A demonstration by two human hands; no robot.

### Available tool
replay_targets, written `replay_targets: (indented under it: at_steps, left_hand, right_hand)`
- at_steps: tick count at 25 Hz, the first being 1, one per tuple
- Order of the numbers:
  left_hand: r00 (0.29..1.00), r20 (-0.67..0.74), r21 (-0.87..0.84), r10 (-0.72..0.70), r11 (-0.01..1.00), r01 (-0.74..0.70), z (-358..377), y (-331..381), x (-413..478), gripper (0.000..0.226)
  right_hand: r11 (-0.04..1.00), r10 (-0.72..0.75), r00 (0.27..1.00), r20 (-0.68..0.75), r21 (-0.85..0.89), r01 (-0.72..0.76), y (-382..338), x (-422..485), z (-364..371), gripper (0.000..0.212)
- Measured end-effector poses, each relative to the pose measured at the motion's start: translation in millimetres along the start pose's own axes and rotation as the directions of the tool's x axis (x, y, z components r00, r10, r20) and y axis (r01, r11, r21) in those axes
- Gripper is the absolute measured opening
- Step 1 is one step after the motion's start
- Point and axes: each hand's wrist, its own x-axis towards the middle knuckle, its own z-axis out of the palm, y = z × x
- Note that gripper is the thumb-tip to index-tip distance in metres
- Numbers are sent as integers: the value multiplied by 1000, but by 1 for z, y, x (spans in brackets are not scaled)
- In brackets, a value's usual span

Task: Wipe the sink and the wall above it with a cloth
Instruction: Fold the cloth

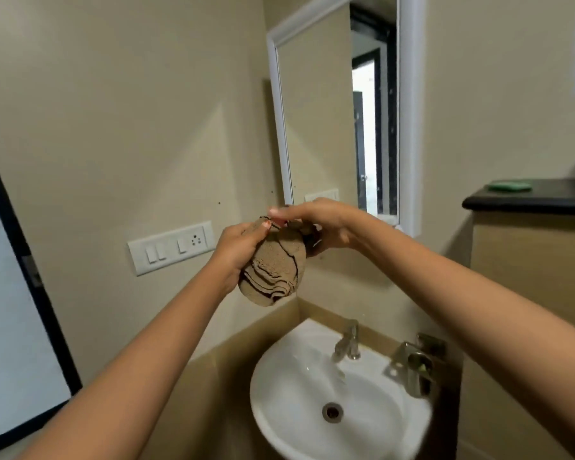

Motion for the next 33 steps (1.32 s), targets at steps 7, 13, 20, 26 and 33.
replay_targets:
  at_steps: [7, 13, 20, 26, 33]
  left_hand:
    - [927, 173, -374, -332, 849, 374, -31, 65, 50, 32]
    - [930, 324, -503, -175, 801, 325, -45, 49, 69, 70]
    - [947, 153, -548, -282, 773, 319, -58, 41, 80, 14]
    - [960, 122, -828, -251, 508, 238, -53, 56, 89, 26]
    - [964, 154, -918, -218, 329, 221, 0, 53, 106, 41]
  right_hand:
    - [962, -262, 952, -159, -121, 244, -57, 29, -17, 41]
    - [877, -384, 903, -190, -382, 293, -107, 66, 13, 16]
    - [799, -536, 824, -185, -426, 424, -142, 86, 20, 10]
    - [521, -438, 877, 199, -739, 427, -130, 58, 26, 35]
    - [999, 39, 917, -396, 20, -34, -72, 32, -14, 83]
